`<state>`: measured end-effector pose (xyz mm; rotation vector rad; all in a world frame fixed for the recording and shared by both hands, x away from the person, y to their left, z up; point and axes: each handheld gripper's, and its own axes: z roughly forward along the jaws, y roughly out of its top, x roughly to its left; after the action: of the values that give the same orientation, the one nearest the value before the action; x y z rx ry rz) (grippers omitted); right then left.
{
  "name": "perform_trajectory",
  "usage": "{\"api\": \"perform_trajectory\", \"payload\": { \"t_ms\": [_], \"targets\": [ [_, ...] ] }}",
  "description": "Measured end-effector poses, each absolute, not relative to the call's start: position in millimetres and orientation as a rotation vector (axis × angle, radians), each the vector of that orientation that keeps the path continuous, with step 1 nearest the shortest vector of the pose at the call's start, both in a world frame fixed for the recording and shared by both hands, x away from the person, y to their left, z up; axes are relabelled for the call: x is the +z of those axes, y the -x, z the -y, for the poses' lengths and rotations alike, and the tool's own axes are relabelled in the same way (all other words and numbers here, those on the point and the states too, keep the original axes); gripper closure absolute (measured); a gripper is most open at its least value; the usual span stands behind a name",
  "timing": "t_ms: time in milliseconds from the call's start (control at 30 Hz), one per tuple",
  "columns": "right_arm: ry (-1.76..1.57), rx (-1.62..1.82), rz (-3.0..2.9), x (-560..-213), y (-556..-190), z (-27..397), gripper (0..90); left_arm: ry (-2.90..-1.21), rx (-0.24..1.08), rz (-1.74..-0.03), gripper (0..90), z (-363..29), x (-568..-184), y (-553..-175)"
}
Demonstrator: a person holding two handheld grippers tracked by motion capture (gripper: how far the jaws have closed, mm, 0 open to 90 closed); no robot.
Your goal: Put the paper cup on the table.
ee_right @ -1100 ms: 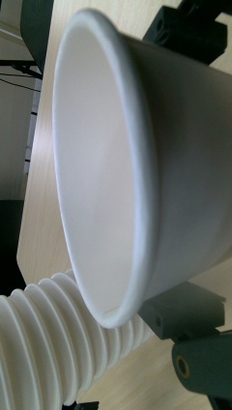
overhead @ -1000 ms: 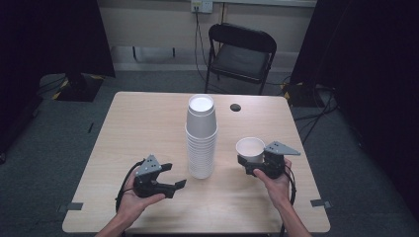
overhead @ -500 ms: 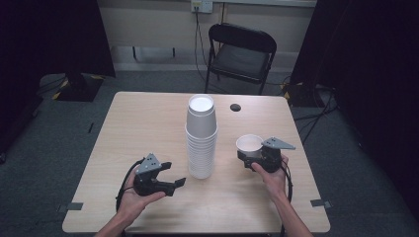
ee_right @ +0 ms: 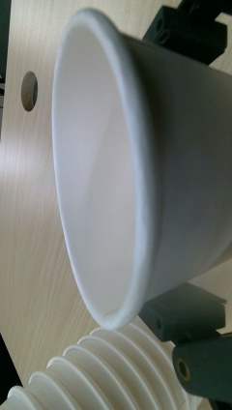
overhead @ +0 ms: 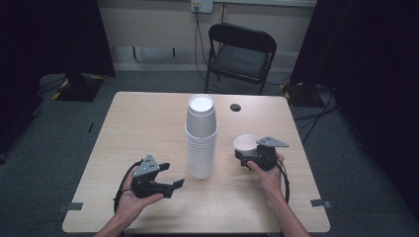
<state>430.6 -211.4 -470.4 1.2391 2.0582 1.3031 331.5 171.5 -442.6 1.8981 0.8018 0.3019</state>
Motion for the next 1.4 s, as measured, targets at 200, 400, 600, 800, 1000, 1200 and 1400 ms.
{"api": "perform_trajectory", "payload": {
  "t_ms": [200,400,600,800,1000,1200,1400],
  "targets": [
    [-1.239,1.300,-2.054,-474.2,-431.5,212.4,12.9,-1.904,0.305,-0.800,18.8,-171.3,-443.2,-332.8],
    [-1.231,1.296,-2.067,-473.9,-427.9,214.9,12.8,-1.907,0.303,-0.804,18.8,-171.1,-443.5,-333.3],
    [-1.232,1.291,-2.076,-473.9,-423.6,218.4,12.8,-1.911,0.308,-0.796,18.8,-170.2,-443.2,-332.4],
    [-1.232,1.286,-2.084,-474.6,-420.3,221.5,12.7,-1.908,0.303,-0.799,18.8,-169.1,-443.6,-332.3],
    [-1.226,1.275,-2.096,-474.6,-417.3,222.4,12.7,-1.910,0.305,-0.793,18.8,-169.0,-443.4,-332.1],
    [-1.222,1.259,-2.110,-476.6,-412.7,225.1,12.6,-1.909,0.306,-0.795,18.8,-168.6,-443.5,-331.9],
    [-1.225,1.250,-2.113,-478.7,-411.2,225.9,12.7,-1.914,0.310,-0.791,18.8,-168.6,-443.3,-332.0]
  ]
}}
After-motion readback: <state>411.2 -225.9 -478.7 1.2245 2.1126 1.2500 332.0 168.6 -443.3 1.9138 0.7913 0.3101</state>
